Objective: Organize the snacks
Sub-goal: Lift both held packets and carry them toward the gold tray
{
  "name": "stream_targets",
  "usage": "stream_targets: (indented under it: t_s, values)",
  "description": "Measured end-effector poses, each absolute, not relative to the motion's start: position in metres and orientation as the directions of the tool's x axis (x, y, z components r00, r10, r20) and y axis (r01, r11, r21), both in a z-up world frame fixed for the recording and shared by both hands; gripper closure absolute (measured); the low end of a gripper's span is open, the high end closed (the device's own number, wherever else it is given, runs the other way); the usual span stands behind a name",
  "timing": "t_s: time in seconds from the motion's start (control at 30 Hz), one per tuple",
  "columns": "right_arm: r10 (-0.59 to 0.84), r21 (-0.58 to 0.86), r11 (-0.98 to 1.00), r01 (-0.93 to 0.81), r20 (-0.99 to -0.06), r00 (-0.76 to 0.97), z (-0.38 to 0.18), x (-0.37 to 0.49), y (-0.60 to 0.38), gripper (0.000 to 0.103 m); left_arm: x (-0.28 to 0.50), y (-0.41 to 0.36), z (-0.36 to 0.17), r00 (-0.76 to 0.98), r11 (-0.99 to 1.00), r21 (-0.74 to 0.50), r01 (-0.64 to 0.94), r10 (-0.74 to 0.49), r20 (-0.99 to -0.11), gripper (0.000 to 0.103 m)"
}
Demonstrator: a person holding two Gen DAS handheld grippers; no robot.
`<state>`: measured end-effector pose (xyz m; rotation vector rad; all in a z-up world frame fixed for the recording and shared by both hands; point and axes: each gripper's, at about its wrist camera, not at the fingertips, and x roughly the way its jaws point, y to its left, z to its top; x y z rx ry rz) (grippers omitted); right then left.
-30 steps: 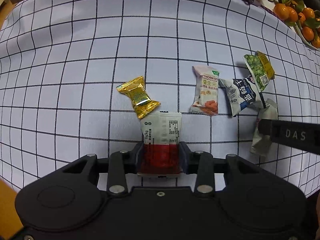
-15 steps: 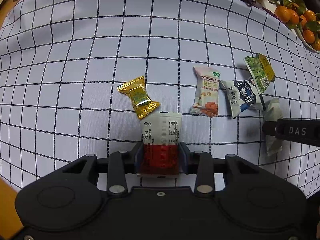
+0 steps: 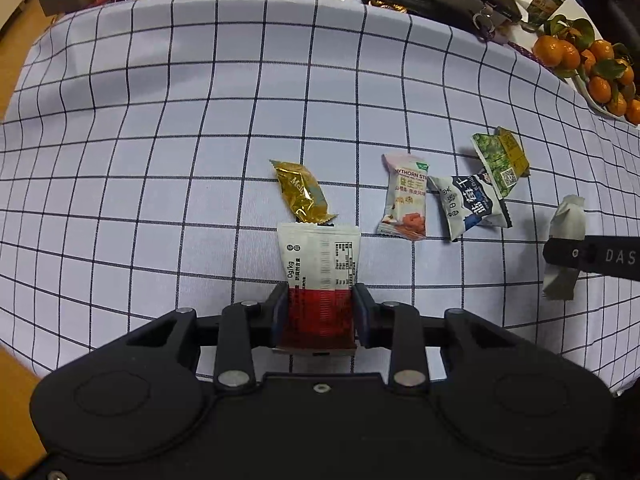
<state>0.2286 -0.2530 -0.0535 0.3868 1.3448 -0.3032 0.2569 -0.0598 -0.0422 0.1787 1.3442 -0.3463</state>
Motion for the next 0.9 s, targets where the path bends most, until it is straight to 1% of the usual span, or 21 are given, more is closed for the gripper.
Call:
stream_targets:
  t_s: [0.17, 0.3, 0.43, 0.5, 0.63, 0.8, 0.9]
  values:
    - [-0.008, 0.112, 0.897, 0.428, -0.963, 0.269, -0.035, 0.219, -0.263, 0.083, 0.242, -0.060, -0.031, 0.249, 0.927, -0.026, 0.374, -0.127, -0.960, 0.061]
    - [-0.003, 0.132, 0.888, 0.440, -0.956, 0.294, -0.031, 0.214, -0.263, 0.083, 0.239, -0.062, -0.032, 0.260, 0.927, -0.020, 0.375, -0.126, -0.957, 0.061]
    - [0.007, 0.147, 0.879, 0.453, -0.955, 0.297, -0.032, 0.210, -0.264, 0.083, 0.239, -0.062, -0.033, 0.257, 0.928, -0.035, 0.372, -0.139, -0.956, 0.061]
    - [0.007, 0.149, 0.876, 0.459, -0.955, 0.296, -0.033, 0.208, -0.264, 0.083, 0.240, -0.056, -0.030, 0.252, 0.930, -0.067, 0.362, -0.167, -0.953, 0.061]
    - [0.010, 0.159, 0.872, 0.462, -0.951, 0.308, -0.031, 0.206, -0.265, 0.083, 0.248, -0.038, -0.017, 0.277, 0.943, -0.110, 0.314, -0.202, -0.939, 0.061]
    - [0.010, 0.177, 0.866, 0.467, -0.941, 0.338, -0.025, 0.204, -0.266, 0.083, 0.261, -0.019, -0.005, 0.344, 0.972, -0.089, 0.218, -0.162, -0.925, 0.061]
    - [0.006, 0.173, 0.863, 0.474, -0.943, 0.333, -0.024, 0.206, -0.265, 0.083, 0.264, -0.017, -0.002, 0.361, 0.978, -0.071, 0.198, -0.140, -0.922, 0.061]
